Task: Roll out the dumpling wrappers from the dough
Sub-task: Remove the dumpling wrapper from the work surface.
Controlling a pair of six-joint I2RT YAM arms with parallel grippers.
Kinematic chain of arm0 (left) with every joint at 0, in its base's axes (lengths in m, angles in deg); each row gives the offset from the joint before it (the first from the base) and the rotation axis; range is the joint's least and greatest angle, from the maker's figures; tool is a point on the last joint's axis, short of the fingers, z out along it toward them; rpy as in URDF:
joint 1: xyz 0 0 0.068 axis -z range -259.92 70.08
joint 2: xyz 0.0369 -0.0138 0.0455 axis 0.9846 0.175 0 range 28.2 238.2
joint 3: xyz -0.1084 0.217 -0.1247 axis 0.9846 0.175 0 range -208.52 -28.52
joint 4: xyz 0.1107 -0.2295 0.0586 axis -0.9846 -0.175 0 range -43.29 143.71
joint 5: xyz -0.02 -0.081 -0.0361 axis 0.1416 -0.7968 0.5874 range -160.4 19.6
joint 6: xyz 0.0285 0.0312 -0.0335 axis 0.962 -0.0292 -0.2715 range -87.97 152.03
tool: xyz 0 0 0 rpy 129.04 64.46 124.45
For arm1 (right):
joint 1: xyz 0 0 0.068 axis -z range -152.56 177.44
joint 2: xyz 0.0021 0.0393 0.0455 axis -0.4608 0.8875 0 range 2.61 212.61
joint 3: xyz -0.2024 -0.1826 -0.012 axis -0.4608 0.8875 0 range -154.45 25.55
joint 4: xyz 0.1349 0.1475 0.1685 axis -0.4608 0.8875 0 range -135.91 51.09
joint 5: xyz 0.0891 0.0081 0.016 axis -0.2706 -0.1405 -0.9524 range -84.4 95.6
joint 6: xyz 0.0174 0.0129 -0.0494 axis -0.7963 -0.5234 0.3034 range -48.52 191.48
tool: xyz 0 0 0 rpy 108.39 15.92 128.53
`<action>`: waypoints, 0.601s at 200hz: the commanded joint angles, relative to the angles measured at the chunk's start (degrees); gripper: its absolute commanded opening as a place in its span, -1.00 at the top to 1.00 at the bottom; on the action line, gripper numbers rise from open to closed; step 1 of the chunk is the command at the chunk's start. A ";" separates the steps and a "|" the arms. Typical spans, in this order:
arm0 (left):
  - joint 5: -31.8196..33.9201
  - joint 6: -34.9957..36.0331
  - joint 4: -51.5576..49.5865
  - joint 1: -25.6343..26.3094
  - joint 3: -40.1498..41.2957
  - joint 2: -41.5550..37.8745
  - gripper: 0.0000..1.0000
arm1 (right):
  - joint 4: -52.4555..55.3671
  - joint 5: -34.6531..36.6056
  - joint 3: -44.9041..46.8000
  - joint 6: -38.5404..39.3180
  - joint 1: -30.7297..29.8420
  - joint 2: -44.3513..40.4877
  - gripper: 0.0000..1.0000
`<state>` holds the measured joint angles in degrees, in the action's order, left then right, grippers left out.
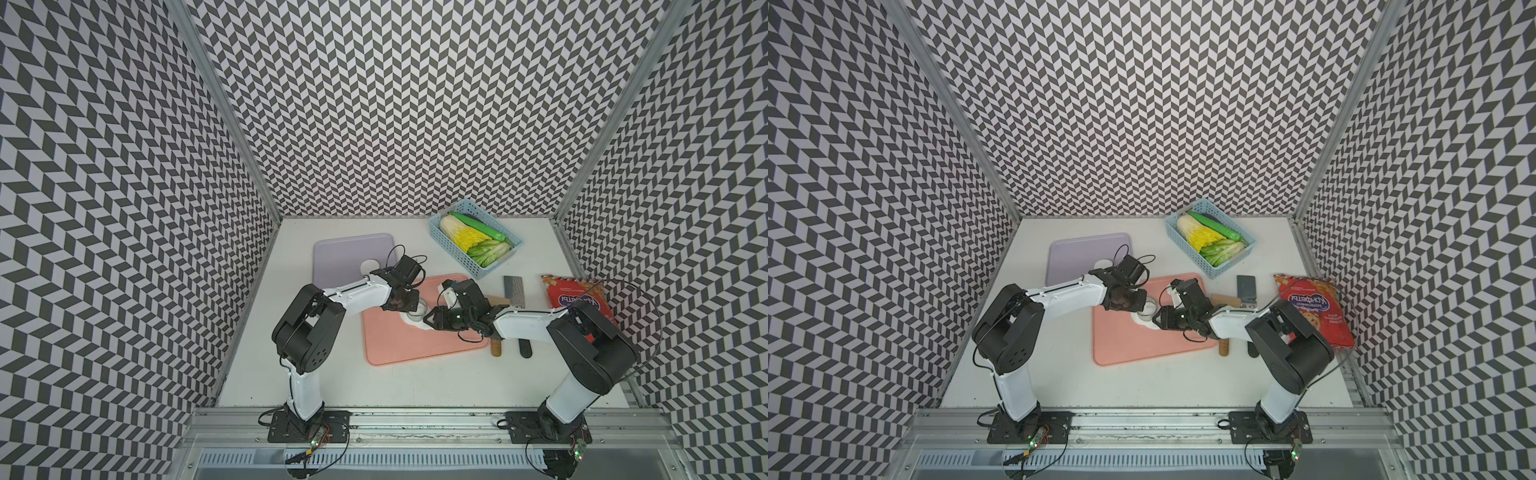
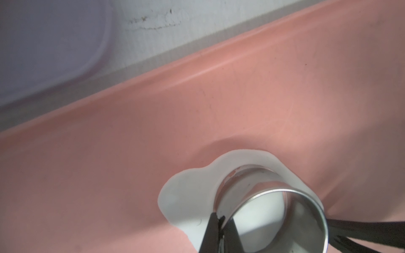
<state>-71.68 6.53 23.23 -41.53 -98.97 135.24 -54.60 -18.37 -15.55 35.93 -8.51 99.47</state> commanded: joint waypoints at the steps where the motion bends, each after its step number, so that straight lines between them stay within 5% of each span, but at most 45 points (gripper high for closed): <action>1: -2.10 0.36 -1.25 0.98 0.78 1.94 1.00 | -0.98 -1.79 0.67 0.92 -1.59 1.89 0.19; 120: -1.97 0.45 -1.25 0.98 0.84 2.03 1.00 | 2.29 5.16 0.78 5.00 -3.39 2.63 0.32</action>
<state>-71.68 6.58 23.23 -41.53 -98.97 135.29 -56.02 -14.91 -15.86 39.64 -10.71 100.74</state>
